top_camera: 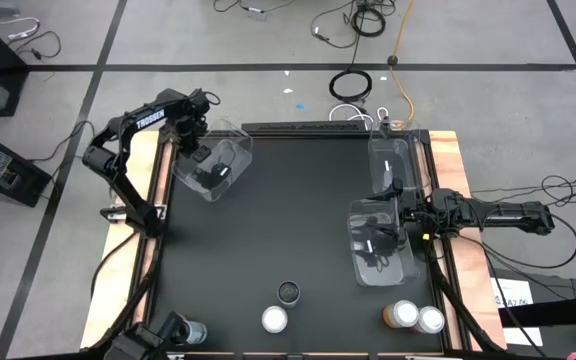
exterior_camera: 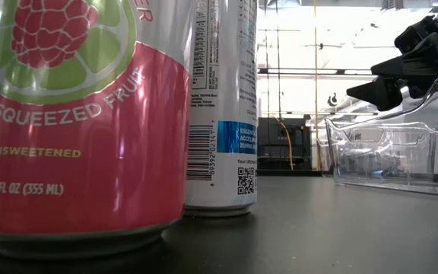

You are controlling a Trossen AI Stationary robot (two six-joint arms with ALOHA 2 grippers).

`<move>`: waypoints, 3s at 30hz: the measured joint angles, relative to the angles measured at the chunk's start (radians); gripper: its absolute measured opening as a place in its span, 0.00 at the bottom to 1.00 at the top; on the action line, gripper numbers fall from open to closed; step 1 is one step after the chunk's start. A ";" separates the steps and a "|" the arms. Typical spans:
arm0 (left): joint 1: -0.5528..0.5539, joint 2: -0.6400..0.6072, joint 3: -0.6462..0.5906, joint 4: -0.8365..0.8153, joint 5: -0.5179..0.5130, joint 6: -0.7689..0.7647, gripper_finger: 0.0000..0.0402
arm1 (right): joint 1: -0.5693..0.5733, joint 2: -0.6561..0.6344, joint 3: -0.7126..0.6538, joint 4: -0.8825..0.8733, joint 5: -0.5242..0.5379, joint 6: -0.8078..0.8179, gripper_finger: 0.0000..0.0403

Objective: Sort soda cans
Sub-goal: Move the top left transparent bin to the middle left of the table

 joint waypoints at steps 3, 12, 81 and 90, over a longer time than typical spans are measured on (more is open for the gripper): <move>0.000 0.000 0.000 -0.013 0.000 -0.004 0.02 | 0.000 0.000 0.000 0.000 0.000 0.000 0.97; -0.013 -0.004 0.063 -0.105 0.000 -0.005 0.02 | 0.000 0.000 0.000 0.000 0.000 0.000 0.97; -0.909 -0.139 0.024 0.018 0.185 -1.234 0.01 | 0.000 0.000 0.000 0.000 0.000 0.000 0.97; -1.137 -0.139 -0.135 0.305 0.218 -1.628 0.01 | 0.000 0.000 0.000 0.000 0.000 0.000 0.97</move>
